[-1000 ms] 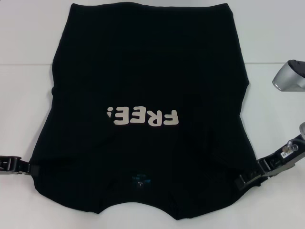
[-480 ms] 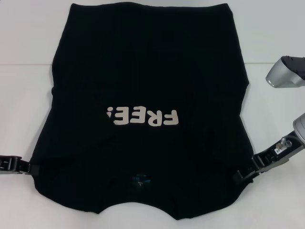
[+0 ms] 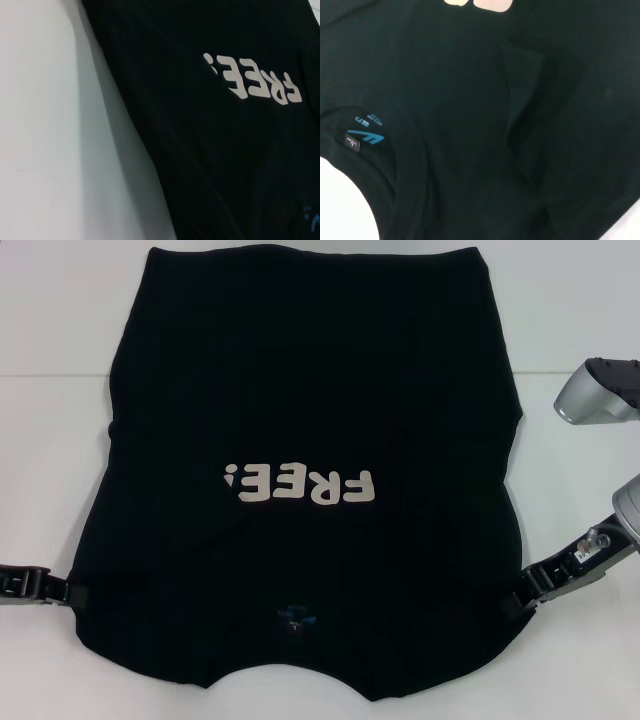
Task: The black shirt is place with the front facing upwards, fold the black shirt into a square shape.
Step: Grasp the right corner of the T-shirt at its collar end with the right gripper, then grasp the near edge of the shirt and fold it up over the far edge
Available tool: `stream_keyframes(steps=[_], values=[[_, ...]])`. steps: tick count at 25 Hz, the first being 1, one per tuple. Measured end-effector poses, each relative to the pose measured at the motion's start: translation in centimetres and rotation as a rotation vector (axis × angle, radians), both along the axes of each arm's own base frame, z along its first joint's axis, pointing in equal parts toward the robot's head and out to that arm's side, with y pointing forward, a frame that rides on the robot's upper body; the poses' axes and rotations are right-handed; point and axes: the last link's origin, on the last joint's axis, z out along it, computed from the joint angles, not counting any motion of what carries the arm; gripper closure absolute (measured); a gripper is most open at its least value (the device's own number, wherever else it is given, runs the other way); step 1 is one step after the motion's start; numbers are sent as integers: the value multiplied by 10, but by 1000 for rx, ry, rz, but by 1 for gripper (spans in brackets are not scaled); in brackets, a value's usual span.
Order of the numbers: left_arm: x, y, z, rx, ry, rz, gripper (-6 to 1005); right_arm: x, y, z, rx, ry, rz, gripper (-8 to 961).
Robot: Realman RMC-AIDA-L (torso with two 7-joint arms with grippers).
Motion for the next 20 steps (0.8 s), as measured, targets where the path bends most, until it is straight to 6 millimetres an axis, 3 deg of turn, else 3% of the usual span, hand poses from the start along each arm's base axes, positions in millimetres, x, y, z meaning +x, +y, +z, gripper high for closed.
stream_keyframes(steps=[2, 7, 10, 15, 20], values=[[0, 0, 0, -1, -1, 0, 972, 0, 0, 0, 1, -1, 1, 587], [2, 0, -1, -13, -7, -8, 972, -1, 0, -1, -8, -3, 14, 823], [5, -2, 1, -39, -22, -16, 972, -2, -2, 3, -36, 0, 31, 893], [13, -12, 2, -150, -91, -28, 972, -4, -9, 19, -130, 3, 77, 894], [20, -34, -1, -335, -155, -52, 972, 2, -30, 33, -302, 11, 131, 895]])
